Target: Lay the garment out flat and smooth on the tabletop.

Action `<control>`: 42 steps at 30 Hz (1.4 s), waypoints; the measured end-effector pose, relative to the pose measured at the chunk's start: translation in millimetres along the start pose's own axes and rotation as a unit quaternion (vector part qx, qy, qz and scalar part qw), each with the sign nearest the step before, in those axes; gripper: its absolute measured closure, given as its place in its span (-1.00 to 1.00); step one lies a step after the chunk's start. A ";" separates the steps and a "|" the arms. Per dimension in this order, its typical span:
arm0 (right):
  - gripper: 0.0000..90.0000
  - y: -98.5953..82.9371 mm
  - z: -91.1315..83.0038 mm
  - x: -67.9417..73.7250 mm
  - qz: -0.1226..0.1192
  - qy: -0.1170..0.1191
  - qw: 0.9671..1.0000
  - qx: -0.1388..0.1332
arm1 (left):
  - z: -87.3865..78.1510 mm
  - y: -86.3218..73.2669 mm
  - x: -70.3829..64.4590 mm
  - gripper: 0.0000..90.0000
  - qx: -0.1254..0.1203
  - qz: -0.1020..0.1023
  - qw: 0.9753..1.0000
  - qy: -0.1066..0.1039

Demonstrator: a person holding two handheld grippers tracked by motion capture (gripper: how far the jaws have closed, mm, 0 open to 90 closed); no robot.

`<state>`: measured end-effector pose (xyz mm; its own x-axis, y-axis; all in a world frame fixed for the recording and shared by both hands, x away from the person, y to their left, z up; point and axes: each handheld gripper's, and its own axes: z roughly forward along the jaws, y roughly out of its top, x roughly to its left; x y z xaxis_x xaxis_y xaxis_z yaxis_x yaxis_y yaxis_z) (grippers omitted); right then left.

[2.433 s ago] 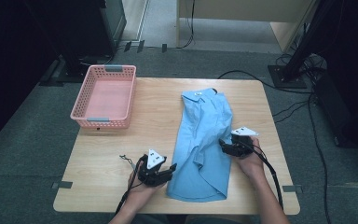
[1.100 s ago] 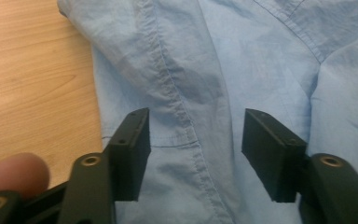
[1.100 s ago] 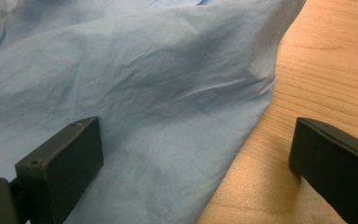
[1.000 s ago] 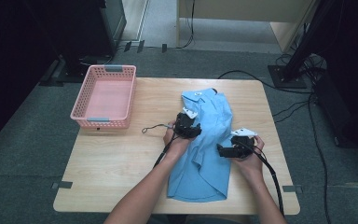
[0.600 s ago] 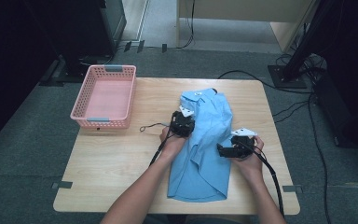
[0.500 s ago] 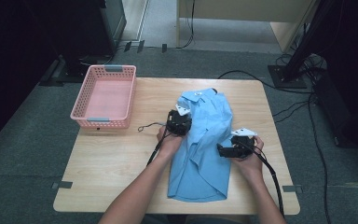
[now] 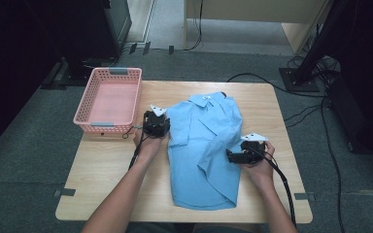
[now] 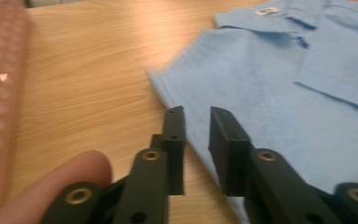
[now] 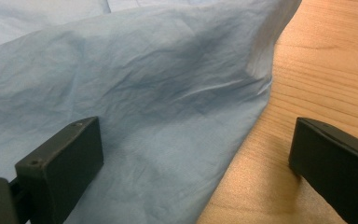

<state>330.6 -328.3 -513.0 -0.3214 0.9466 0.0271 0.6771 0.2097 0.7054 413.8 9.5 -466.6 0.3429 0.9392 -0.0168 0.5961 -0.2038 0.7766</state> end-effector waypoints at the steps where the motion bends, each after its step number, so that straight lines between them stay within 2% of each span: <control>1: -0.95 0.0 0.0 0.0 0.000 0.000 1.000 0.000 | -1.6 -0.3 3.9 0.55 -0.001 -0.003 1.000 0.012; 3: -0.95 0.0 0.0 0.0 0.000 0.000 1.000 0.000 | -6.1 -0.3 9.8 0.45 -0.009 -0.012 1.000 0.017; 5: -0.95 0.0 0.0 0.0 0.000 0.000 1.000 0.000 | -11.0 0.2 10.3 0.37 -0.017 -0.010 1.000 0.016; 7: -0.95 0.0 0.0 0.0 0.000 0.000 1.000 0.000 | -15.1 0.3 3.7 0.29 -0.025 -0.004 1.000 -0.002; 10: -0.95 0.0 0.0 0.0 0.000 0.000 1.000 0.000 | -17.6 -1.1 -16.9 0.17 -0.027 0.023 0.999 -0.030; 12: -0.95 -0.1 0.0 -0.1 -0.001 0.000 1.000 0.000 | -15.7 -3.2 -31.3 0.12 -0.024 0.035 0.998 -0.051; 16: -0.95 -0.1 0.0 0.0 0.000 -0.001 1.000 0.000 | -5.2 -11.2 -54.6 -0.06 0.000 0.069 0.995 -0.076; 19: -0.95 -0.1 0.0 0.0 0.000 -0.001 1.000 -0.001 | 3.8 -19.1 -63.6 -0.12 0.025 0.091 0.993 -0.077; 21: -0.95 -0.1 0.0 0.0 0.000 -0.001 1.000 0.000 | 7.9 -23.2 -65.9 -0.09 0.035 0.102 0.992 -0.059; 23: -0.95 -0.1 0.0 -0.1 -0.001 -0.001 1.000 0.000 | 8.7 -25.7 -63.9 0.22 0.041 0.103 0.992 -0.064; 25: -0.95 -0.1 0.0 -0.1 0.000 -0.001 1.000 0.000 | 9.0 -27.1 -61.0 0.54 0.043 0.110 0.992 -0.055; 27: -0.95 -0.1 0.0 -0.1 -0.001 -0.001 1.000 0.000 | 7.1 -27.5 -55.0 0.78 0.038 0.097 0.993 -0.053; 29: -0.95 -0.1 0.0 0.0 0.000 -0.001 1.000 0.000 | 3.4 -27.8 -46.4 0.92 0.032 0.083 0.995 -0.050; 35: -0.95 -0.1 0.0 -0.1 0.000 -0.001 1.000 0.000 | -12.8 -36.5 -15.1 0.93 0.006 0.045 0.999 -0.014; 39: -0.95 -0.1 0.0 0.0 0.001 -0.002 1.000 0.000 | -23.5 -45.9 3.1 0.84 -0.012 0.018 1.000 0.009; 42: -0.95 -0.1 -0.1 -0.1 0.001 -0.002 1.000 0.000 | -28.4 -52.6 11.3 0.66 -0.013 0.013 1.000 0.022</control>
<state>330.5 -328.3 -513.0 -0.3183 0.9477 0.0256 0.6773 0.2084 0.7056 365.7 38.6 -489.7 0.3246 0.9453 0.0304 0.5682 -0.2206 0.7928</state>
